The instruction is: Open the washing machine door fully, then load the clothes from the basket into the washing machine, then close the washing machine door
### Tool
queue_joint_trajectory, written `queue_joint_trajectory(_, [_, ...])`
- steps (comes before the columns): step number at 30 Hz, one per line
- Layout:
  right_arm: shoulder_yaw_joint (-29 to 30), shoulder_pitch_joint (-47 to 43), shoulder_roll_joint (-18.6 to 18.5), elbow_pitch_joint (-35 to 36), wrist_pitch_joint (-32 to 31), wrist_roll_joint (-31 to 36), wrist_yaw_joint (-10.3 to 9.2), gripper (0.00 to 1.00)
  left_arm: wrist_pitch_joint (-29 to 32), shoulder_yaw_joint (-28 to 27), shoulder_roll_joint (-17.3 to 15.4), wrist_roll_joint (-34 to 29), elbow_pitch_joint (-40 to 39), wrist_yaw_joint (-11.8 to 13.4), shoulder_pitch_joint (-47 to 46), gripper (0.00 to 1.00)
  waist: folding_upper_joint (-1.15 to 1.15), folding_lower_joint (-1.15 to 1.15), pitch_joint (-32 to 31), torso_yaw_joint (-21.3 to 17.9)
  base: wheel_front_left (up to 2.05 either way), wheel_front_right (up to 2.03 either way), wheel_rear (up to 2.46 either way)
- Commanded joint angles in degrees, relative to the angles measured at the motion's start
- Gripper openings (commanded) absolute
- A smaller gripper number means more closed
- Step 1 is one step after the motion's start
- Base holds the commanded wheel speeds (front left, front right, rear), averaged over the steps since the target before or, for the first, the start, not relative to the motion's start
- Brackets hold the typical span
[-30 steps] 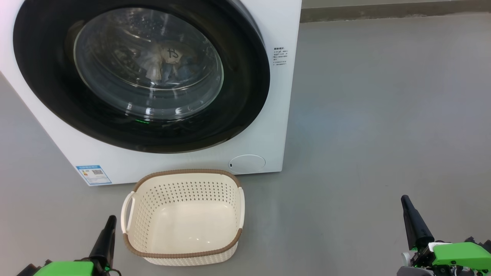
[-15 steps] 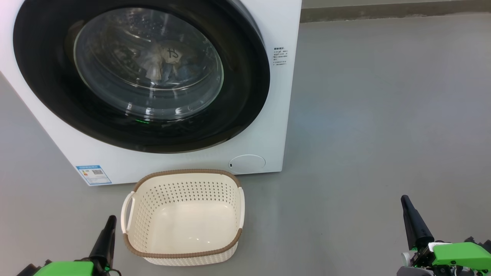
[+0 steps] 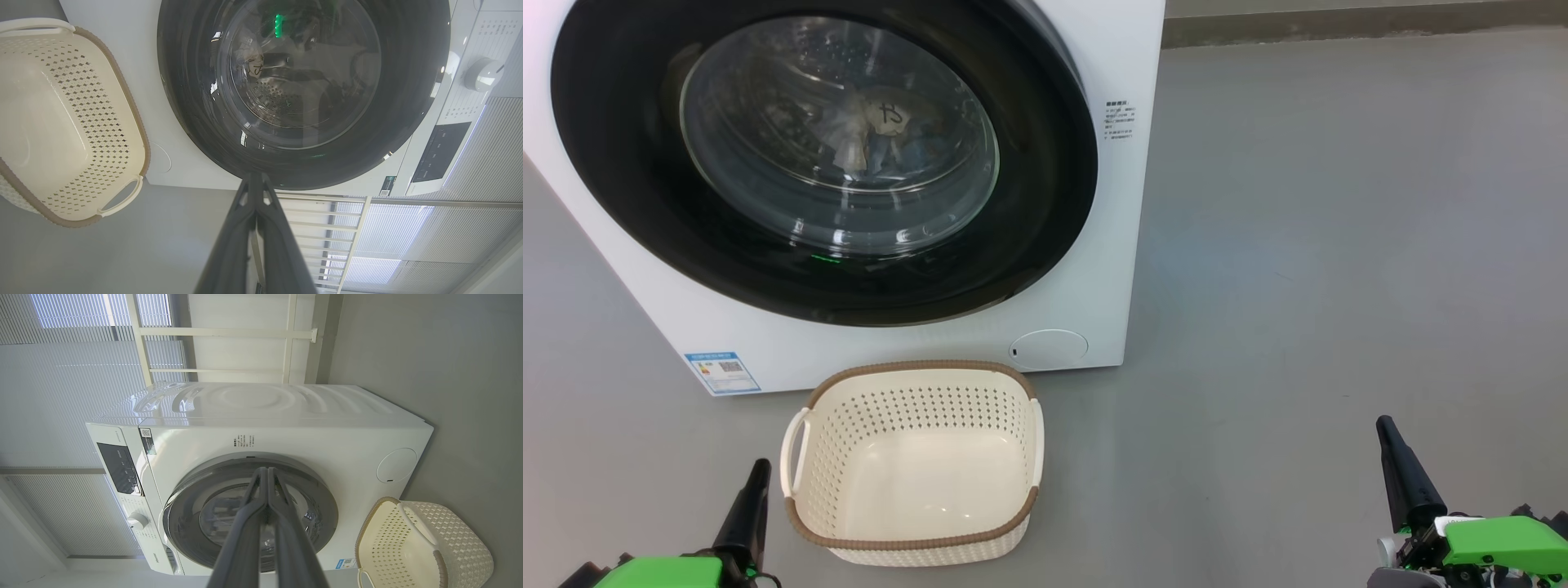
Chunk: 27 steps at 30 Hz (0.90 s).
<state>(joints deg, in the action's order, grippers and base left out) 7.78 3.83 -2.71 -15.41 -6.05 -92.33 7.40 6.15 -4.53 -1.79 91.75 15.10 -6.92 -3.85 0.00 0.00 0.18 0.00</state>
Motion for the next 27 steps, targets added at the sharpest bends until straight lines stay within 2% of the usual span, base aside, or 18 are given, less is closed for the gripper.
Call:
queue_joint_trajectory(1, [-1.3,2.4,-0.2,1.4,-0.4,0.2,0.09,0.00,0.3,-2.0,-1.1,0.4,-1.1,-0.6,-2.3,0.00,0.00,0.00,0.0,0.0,0.00,0.00,0.00])
queue_joint_trajectory(27, [-1.2,2.4,-0.2,1.4,-0.5,0.2,0.09,0.00,0.3,-2.0,-1.1,0.4,-1.1,-0.6,-2.3,0.00,0.00,0.00,0.0,0.0,0.00,0.00,0.00])
